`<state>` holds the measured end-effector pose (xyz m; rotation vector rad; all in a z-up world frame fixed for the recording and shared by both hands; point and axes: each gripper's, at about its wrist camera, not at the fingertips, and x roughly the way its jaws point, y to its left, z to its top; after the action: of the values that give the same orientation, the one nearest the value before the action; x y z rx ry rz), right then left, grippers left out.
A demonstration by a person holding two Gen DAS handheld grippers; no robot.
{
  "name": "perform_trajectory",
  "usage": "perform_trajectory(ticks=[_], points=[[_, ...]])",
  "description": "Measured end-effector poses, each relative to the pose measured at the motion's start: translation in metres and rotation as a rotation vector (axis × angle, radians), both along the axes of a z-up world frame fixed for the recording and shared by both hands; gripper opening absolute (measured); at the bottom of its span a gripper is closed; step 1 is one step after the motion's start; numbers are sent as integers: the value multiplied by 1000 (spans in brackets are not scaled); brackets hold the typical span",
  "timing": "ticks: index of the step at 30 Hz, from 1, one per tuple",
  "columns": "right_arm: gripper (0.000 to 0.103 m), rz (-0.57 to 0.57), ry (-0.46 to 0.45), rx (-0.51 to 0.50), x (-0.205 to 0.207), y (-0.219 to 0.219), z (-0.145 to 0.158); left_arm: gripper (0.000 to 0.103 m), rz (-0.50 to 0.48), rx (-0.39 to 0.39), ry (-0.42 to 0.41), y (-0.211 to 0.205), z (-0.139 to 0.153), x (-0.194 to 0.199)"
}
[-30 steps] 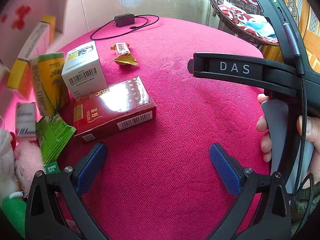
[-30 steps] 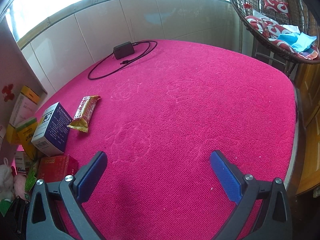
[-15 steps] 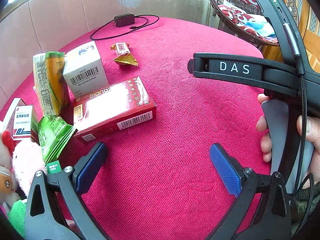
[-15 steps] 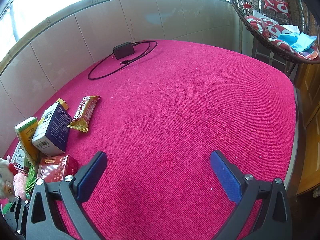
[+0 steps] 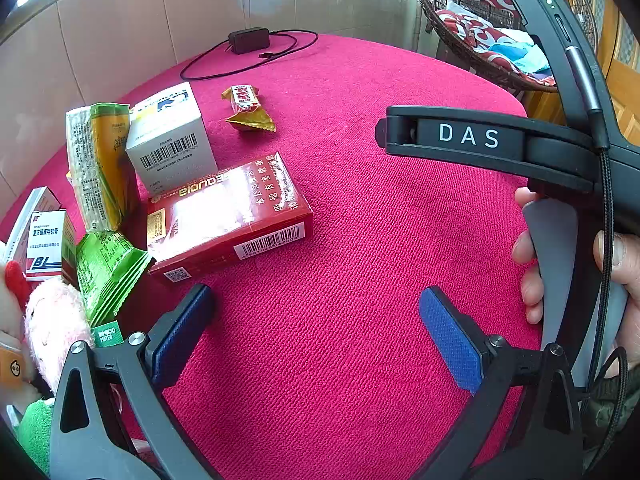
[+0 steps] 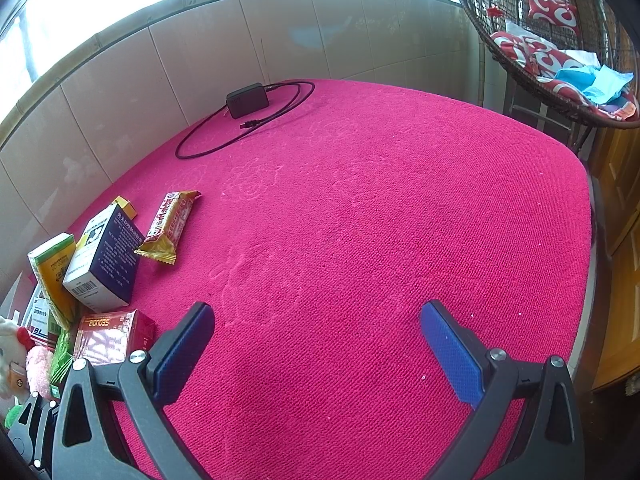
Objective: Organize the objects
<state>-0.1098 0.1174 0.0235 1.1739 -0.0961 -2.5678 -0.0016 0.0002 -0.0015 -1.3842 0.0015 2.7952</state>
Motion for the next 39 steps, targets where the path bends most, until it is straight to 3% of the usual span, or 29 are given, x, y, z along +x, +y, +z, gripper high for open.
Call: perform_trajectory(ticks=[39], points=[[103, 0, 4, -61, 0, 7, 1, 103, 0, -10, 3, 0, 1, 2]])
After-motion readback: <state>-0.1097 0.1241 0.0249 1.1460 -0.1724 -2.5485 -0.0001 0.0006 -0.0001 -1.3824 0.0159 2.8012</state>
